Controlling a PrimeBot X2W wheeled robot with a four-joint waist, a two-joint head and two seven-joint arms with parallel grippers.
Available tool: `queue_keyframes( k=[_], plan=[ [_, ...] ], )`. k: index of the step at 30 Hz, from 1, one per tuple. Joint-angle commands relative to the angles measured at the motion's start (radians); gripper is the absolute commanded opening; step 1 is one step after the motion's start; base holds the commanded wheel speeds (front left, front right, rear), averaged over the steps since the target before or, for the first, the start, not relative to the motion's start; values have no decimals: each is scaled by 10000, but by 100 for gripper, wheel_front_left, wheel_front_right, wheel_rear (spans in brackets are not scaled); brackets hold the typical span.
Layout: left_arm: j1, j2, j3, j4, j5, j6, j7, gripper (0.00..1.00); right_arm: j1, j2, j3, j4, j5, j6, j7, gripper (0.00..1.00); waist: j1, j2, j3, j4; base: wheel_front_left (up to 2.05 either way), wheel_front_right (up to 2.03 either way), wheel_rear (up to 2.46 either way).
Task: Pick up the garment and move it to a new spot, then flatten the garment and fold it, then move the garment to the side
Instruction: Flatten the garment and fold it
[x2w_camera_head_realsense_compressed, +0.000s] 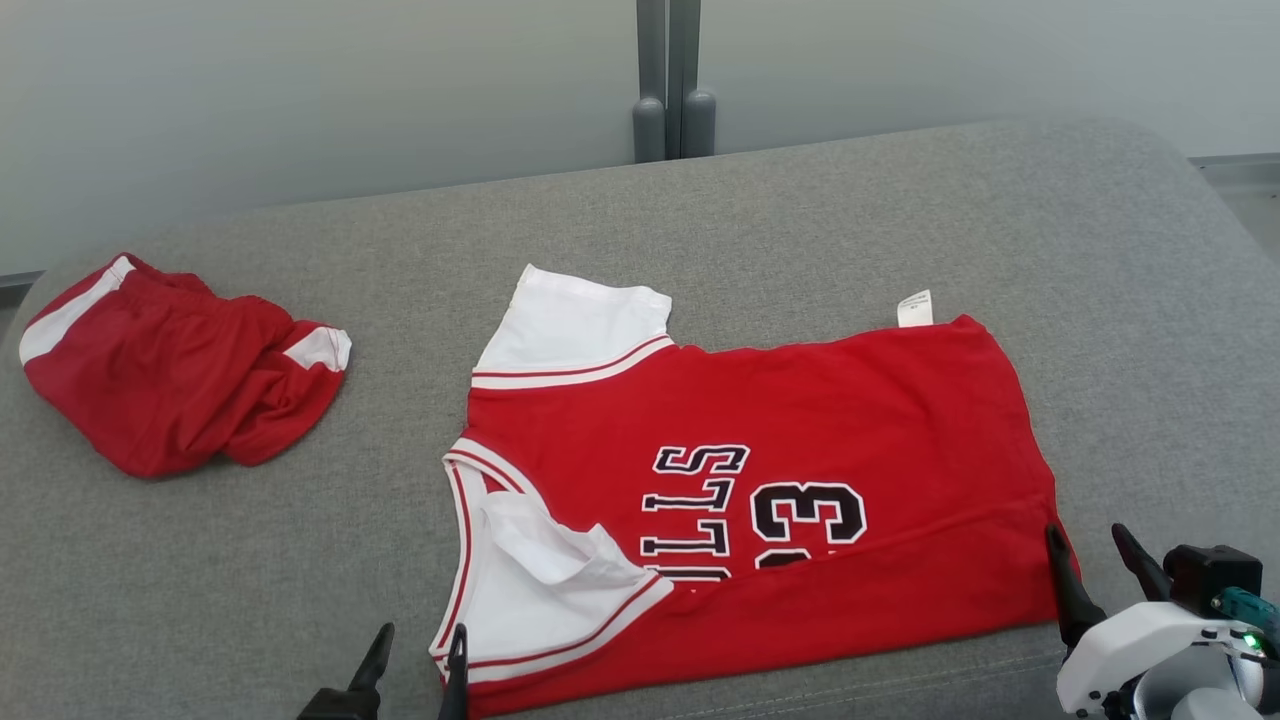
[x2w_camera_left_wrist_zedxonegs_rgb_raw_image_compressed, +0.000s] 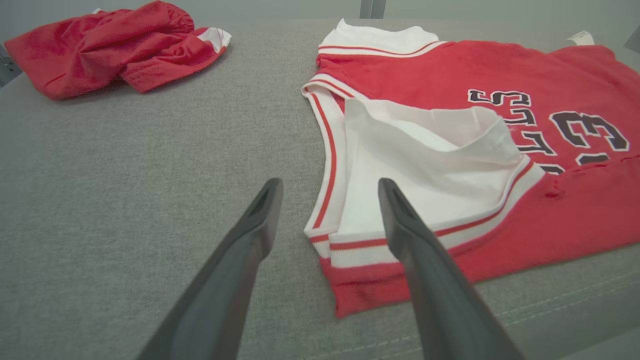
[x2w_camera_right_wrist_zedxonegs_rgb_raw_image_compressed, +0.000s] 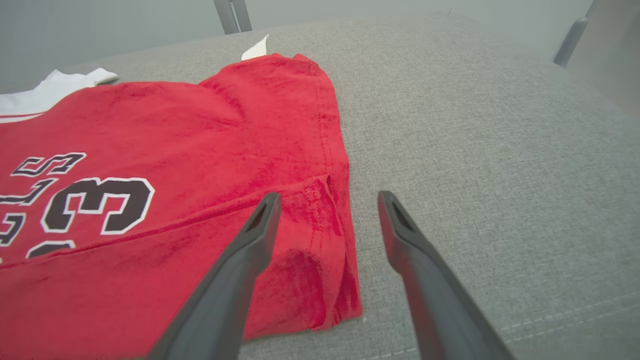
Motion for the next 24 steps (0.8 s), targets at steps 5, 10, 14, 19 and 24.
queue_keyframes(
  k=[5, 10, 14, 19, 24],
  plan=[
    [144, 29, 287, -1184, 308, 243, 4, 100, 262, 153, -90, -1056, -187, -17, -42, 100, 1, 0, -33, 43, 0, 0, 0],
    [127, 27, 576, -2525, 640, 513, 3, 100, 436, 505, -231, -2390, -390, -17, -44, 100, 1, 0, -57, 102, 0, 0, 0],
    [72, 26, 813, -3296, 773, 780, 5, 100, 560, 777, -412, -3094, -626, -17, -44, 100, 1, 0, -52, 191, 0, 0, 0],
    [5, 23, 1005, -3837, 905, 1056, 3, 100, 731, 1031, -747, -3614, -832, -15, -44, 100, 1, 0, -22, 289, 0, 0, 0],
    [-33, 23, 1086, -4041, 1004, 1178, 5, 100, 938, 1350, -1052, -3964, -1010, -15, -44, 100, 1, 0, 27, 345, 0, 0, 0]
  ],
)
